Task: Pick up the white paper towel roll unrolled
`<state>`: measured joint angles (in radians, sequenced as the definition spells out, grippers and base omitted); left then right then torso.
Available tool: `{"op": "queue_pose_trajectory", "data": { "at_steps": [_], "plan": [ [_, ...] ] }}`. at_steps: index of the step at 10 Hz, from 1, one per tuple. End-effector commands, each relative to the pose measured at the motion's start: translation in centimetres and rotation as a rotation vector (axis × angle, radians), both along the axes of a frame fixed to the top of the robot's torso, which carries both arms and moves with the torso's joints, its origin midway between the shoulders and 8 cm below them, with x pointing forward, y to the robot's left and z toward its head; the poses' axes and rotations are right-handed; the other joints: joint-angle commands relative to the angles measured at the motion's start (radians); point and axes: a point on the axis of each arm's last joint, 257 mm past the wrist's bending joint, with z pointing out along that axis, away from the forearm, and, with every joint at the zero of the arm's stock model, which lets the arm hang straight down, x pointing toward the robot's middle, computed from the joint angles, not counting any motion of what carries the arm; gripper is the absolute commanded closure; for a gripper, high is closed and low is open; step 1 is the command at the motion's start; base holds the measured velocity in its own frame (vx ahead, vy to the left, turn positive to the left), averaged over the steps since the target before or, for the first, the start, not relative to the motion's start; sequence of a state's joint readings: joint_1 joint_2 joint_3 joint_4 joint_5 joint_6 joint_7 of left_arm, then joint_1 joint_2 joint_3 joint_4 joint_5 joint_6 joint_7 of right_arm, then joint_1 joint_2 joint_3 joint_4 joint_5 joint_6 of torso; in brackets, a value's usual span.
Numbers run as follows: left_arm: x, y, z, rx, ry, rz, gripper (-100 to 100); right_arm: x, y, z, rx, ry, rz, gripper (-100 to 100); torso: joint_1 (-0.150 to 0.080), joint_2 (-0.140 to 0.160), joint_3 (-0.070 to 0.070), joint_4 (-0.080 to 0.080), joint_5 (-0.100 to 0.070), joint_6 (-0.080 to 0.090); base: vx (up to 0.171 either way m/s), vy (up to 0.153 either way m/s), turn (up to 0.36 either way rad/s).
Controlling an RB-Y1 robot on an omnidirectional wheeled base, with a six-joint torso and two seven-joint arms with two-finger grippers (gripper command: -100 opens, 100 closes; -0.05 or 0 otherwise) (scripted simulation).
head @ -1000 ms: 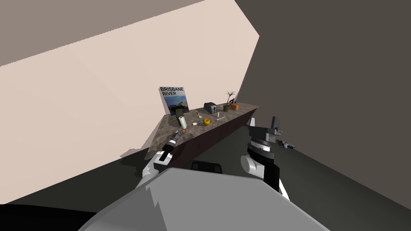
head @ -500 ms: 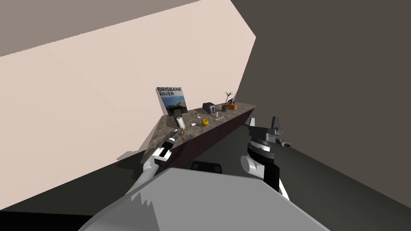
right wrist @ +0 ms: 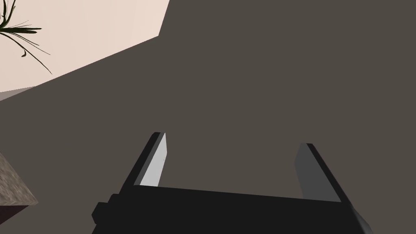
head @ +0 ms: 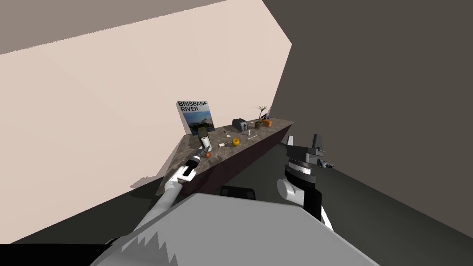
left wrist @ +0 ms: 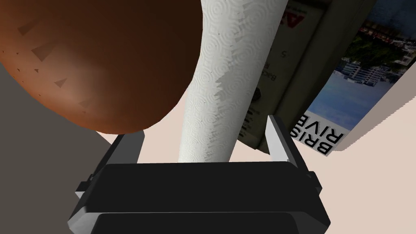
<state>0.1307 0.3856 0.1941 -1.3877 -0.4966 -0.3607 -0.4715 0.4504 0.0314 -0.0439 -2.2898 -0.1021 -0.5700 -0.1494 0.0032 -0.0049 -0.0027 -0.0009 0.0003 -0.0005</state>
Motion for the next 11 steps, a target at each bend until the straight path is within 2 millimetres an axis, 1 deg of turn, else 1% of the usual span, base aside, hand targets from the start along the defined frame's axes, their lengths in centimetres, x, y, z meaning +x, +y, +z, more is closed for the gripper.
{"op": "queue_pose_trajectory", "data": {
  "at_steps": [1,2,3,4,5,6,7,8,9,11],
  "plan": [
    [0.0,0.0,0.0,0.000,0.000,0.000,-100,0.0,0.0,0.0,0.000,0.000,0.000,0,0.000,0.000,0.000,0.000,0.000,0.000,0.042,0.027,-0.012],
    [0.1,0.1,0.1,0.005,0.000,0.001,0,0.0,0.0,0.0,0.000,0.000,0.000,0,-0.001,0.002,0.001,0.000,0.000,0.000,0.007,0.005,0.001],
    [-1.2,2.4,-0.6,0.000,0.010,0.021,-100,0.0,0.0,0.0,0.000,0.000,0.000,0,-0.002,0.004,0.002,0.001,0.000,0.000,0.019,-0.050,-0.193],
    [-1.2,2.4,-0.6,0.000,0.010,0.021,-100,0.0,0.0,0.0,0.000,0.000,0.000,0,-0.006,0.004,0.002,0.001,-0.001,0.000,0.020,-0.049,-0.079],
    [-2.4,4.5,-0.8,-0.002,0.013,0.040,-100,0.0,0.0,0.0,0.000,0.000,0.000,0,-0.006,0.005,0.002,0.001,-0.001,0.000,0.019,-0.069,-0.144],
    [-3.8,7.1,-1.5,-0.006,0.028,0.071,-100,0.0,0.0,0.0,0.000,0.000,0.000,0,-0.007,0.004,0.002,0.001,-0.001,0.000,0.028,-0.095,-0.254],
    [-3.8,6.9,-1.4,-0.006,0.023,0.064,-100,0.0,0.0,0.0,0.000,0.000,0.000,0,-0.009,0.004,0.002,0.001,-0.002,0.000,0.020,-0.082,-0.077],
    [-5.2,9.2,-1.6,-0.008,0.026,0.087,-100,0.0,0.0,0.0,0.000,0.000,0.000,0,-0.009,0.005,0.003,0.001,-0.002,0.000,0.036,-0.093,-0.150],
    [-5.2,9.2,-1.6,-0.008,0.026,0.087,-100,0.0,0.0,0.0,0.000,0.000,0.000,0,-0.009,0.004,0.002,0.001,-0.002,0.000,0.033,-0.059,-0.066],
    [-8.1,13.7,-1.2,-0.007,0.024,0.136,-100,0.0,0.0,0.0,0.000,0.000,0.000,0,-0.007,0.004,0.002,0.001,-0.001,0.000,0.032,-0.079,-0.205]
  ]
}}
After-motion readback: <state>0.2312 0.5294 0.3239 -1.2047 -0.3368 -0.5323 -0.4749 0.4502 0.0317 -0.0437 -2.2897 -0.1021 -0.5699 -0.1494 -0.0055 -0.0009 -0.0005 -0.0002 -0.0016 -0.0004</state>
